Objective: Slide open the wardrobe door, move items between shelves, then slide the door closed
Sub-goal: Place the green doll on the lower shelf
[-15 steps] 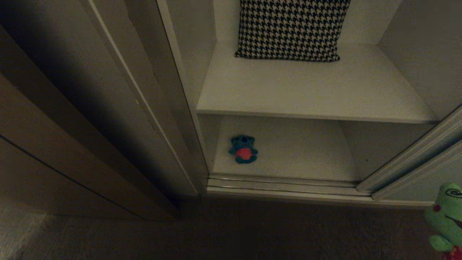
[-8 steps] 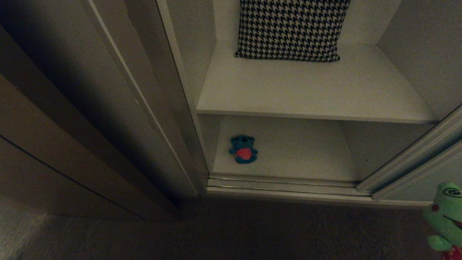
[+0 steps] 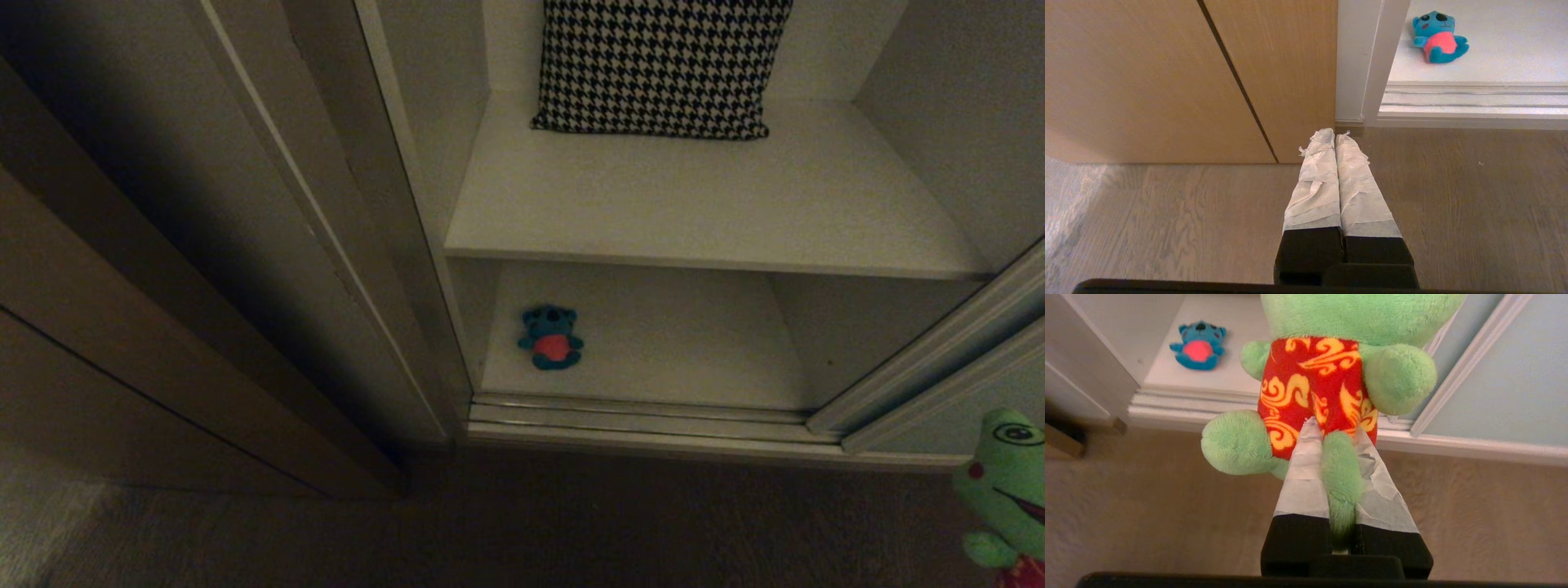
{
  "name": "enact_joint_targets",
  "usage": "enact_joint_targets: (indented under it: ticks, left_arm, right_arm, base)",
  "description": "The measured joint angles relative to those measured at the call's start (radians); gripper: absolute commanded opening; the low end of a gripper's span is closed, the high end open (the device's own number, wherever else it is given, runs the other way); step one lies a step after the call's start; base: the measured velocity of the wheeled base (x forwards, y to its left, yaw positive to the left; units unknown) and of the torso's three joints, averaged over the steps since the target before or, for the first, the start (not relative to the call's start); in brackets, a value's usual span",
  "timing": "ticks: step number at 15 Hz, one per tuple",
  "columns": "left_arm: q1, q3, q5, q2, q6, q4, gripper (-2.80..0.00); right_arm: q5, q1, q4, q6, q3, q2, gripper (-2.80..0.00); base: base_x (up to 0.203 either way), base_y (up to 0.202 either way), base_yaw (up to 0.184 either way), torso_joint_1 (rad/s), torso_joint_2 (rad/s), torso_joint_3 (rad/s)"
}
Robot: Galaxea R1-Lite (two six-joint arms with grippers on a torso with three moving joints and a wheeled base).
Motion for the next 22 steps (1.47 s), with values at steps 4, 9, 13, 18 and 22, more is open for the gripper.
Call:
enact_joint_targets:
  ticks: [4, 9, 13, 18, 22]
  left_arm:
    - [0.0, 0.0, 0.0, 0.0, 0.001, 0.0, -2.8]
    - [-0.001, 0.0, -0.001, 0.0, 0.002, 0.0, -2.8]
    - [-0.001, 0.0, 0.0, 0.0, 0.0, 0.0, -2.8]
    - [0.0, 0.0, 0.0, 0.0, -0.001, -0.001, -2.8]
    - [0.0, 0.0, 0.0, 0.0, -0.001, -0.003, -2.8]
  right_arm:
    - [0.005, 0.0, 0.003, -0.046, 0.001, 0.0, -2.8]
    - [0.004, 0.0, -0.008, -0.045, 0.007, 0.0, -2.8]
    - [0.005, 0.0, -0.007, -0.046, 0.007, 0.0, -2.8]
    - [0.005, 0.0, -0.007, -0.042, 0.007, 0.0, -2.8]
    - [0.004, 0.0, -0.006, -0.042, 0.007, 0.0, -2.8]
  base:
    - [0.0, 0.0, 0.0, 0.0, 0.0, 0.0]
    - [0.0, 0.0, 0.0, 0.0, 0.0, 0.0]
    - [0.0, 0.0, 0.0, 0.0, 0.0, 0.0]
    - [0.0, 0.0, 0.0, 0.0, 0.0, 0.0]
    - [0.0, 0.0, 0.0, 0.003, 0.0, -0.069]
